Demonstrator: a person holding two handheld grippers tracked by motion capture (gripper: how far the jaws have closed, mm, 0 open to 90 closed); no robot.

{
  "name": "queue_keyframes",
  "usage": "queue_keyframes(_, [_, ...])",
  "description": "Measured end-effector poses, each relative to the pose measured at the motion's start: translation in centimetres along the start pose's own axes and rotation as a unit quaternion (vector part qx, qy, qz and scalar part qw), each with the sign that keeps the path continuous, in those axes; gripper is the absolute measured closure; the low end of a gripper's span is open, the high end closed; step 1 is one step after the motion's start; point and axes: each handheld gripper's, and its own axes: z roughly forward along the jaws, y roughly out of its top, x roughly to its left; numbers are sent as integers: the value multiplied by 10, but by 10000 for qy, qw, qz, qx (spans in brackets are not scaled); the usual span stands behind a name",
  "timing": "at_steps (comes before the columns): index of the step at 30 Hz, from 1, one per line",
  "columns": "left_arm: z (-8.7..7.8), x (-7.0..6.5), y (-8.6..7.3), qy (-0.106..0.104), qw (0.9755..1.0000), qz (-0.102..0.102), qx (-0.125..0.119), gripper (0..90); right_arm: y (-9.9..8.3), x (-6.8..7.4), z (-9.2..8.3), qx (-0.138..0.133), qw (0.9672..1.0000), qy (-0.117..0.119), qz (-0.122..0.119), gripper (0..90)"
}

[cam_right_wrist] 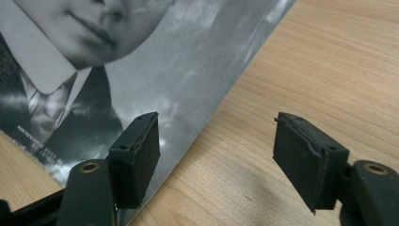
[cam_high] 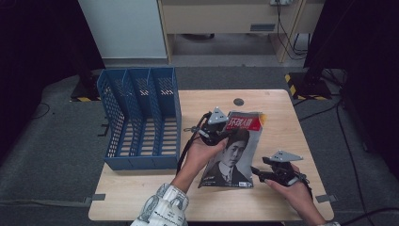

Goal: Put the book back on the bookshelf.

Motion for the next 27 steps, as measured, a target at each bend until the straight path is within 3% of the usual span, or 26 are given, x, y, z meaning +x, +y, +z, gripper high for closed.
queue_keyframes(16, [-12, -1, 16, -48, 9998, 61, -201, 866, 2, 2, 3, -51, 9999, 28, -152, 355])
queue_keyframes(21, [-16, -3, 23, -67, 9995, 105, -285, 866, 4, 2, 5, -79, 9996, 72, -247, 333])
queue_keyframes(27, [-21, -6, 33, -114, 9991, 188, -350, 867, 9, 2, 7, -116, 9992, 188, -341, 245])
